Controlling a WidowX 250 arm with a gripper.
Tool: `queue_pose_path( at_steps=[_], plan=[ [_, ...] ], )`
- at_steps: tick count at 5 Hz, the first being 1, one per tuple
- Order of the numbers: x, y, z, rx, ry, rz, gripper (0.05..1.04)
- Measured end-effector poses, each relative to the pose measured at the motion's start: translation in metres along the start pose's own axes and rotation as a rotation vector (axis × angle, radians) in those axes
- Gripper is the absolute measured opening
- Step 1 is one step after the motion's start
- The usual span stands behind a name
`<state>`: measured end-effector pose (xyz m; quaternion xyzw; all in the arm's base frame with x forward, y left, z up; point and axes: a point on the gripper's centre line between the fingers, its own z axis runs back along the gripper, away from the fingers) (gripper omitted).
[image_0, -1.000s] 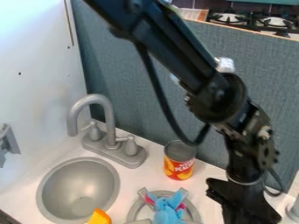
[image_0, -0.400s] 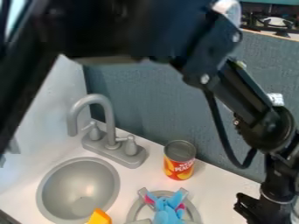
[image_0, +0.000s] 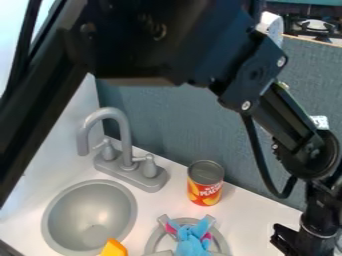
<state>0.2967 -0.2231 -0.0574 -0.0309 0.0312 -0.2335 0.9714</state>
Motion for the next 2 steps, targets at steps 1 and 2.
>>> queue_pose_path(
  at_steps=[1,2],
  plan=[
    [0.0012,-0.0061,-0.0023,0.006,-0.024,-0.004,0.126],
    [0.0006,-0.0070,-0.0026,0.000,-0.022,0.013,0.327]
  ],
)
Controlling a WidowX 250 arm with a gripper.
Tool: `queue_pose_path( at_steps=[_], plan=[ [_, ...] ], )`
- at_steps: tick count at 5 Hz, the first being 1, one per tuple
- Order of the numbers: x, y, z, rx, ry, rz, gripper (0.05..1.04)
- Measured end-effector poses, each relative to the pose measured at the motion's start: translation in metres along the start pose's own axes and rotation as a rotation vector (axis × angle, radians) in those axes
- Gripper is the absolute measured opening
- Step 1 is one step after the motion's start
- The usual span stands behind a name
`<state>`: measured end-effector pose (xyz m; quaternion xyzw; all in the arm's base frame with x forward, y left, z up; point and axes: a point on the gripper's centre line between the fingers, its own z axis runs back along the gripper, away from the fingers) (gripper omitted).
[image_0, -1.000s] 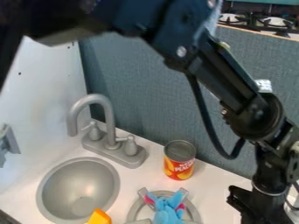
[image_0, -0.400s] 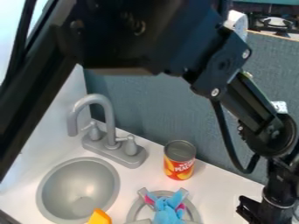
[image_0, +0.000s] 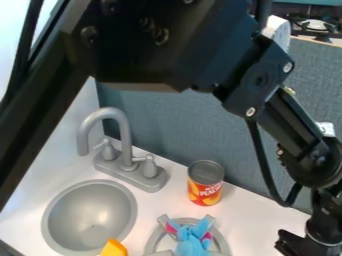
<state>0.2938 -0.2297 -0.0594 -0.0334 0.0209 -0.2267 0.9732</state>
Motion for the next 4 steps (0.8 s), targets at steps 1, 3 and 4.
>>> queue_pose_path(
  at_steps=[1,3,4],
  plan=[
    [-0.001,-0.001,0.000,-0.006,0.004,0.006,0.625],
    [-0.017,0.002,0.010,-0.007,-0.012,0.030,1.005],
    [-0.031,0.003,0.050,-0.019,-0.089,0.047,1.001]
  ],
)
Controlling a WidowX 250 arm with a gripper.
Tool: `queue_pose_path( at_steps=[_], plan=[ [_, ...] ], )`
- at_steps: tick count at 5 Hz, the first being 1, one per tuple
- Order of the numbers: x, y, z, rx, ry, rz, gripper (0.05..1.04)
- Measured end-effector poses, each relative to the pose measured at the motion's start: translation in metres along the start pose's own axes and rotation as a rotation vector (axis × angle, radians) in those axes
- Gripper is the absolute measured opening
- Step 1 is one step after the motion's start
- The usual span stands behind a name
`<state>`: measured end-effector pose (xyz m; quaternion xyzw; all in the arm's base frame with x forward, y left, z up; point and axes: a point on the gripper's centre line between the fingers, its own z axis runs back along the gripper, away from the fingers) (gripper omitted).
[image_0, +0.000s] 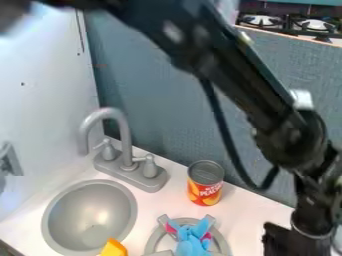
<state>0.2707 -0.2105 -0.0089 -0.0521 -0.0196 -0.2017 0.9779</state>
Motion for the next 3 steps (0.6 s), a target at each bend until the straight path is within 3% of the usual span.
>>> queue_pose_path(
  at_steps=[1,2,3],
  plan=[
    [-0.011,0.014,0.022,-0.006,-0.041,0.049,1.001],
    [-0.026,0.017,0.041,-0.017,-0.023,0.032,1.001],
    [-0.055,0.030,0.060,0.014,0.003,0.054,1.001]
  ],
)
